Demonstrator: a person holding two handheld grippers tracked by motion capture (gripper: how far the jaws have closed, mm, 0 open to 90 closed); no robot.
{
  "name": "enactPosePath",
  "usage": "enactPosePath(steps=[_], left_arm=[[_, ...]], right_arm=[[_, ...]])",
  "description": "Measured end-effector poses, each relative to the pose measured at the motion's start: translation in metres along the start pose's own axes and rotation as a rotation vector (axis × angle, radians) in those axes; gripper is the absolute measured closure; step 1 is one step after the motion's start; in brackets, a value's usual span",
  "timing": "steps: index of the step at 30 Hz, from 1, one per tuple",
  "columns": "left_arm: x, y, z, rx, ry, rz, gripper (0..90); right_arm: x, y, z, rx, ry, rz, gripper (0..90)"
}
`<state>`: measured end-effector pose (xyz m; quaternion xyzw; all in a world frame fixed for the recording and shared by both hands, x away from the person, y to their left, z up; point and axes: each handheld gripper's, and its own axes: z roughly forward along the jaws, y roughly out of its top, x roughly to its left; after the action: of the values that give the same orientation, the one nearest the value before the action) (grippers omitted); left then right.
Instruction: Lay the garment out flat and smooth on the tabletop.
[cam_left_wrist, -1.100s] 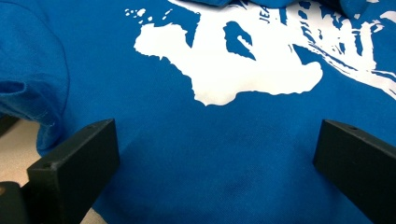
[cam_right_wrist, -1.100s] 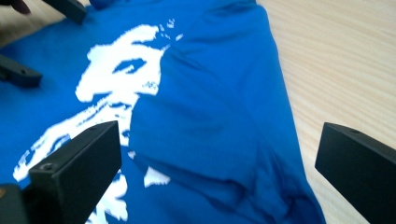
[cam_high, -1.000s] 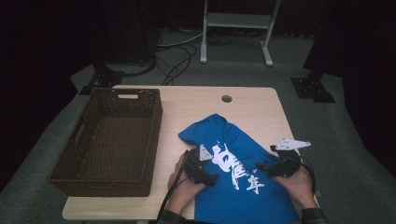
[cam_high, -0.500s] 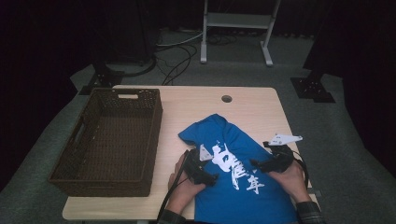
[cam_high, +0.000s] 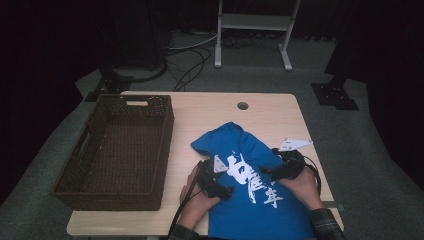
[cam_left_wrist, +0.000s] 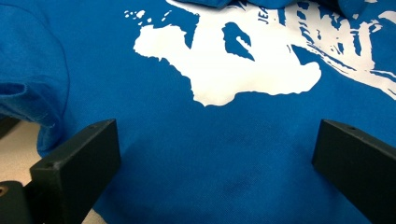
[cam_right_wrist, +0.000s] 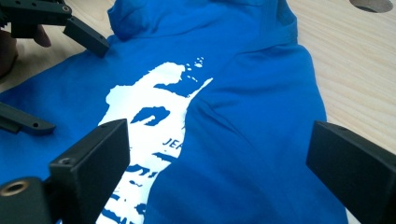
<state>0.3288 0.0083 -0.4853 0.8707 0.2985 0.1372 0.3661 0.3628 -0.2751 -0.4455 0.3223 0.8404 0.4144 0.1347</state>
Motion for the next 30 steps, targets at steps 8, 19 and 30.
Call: enactPosePath(steps=[8, 19, 30], left_arm=[[0.0, 0.0, 0.0, 0.001, -0.002, -0.002, 0.8], [0.0, 0.0, 0.0, 0.002, -0.002, -0.001, 0.8], [0.0, 0.0, 0.0, 0.0, -0.002, -0.002, 0.8]], right_arm=[[-0.002, 0.006, 0.005, 0.0, 0.03, -0.009, 14.1], [-0.002, 0.012, 0.01, 0.002, 0.049, -0.029, 33.0], [0.001, 0.019, 0.021, 0.009, 0.052, -0.036, 50.8]])
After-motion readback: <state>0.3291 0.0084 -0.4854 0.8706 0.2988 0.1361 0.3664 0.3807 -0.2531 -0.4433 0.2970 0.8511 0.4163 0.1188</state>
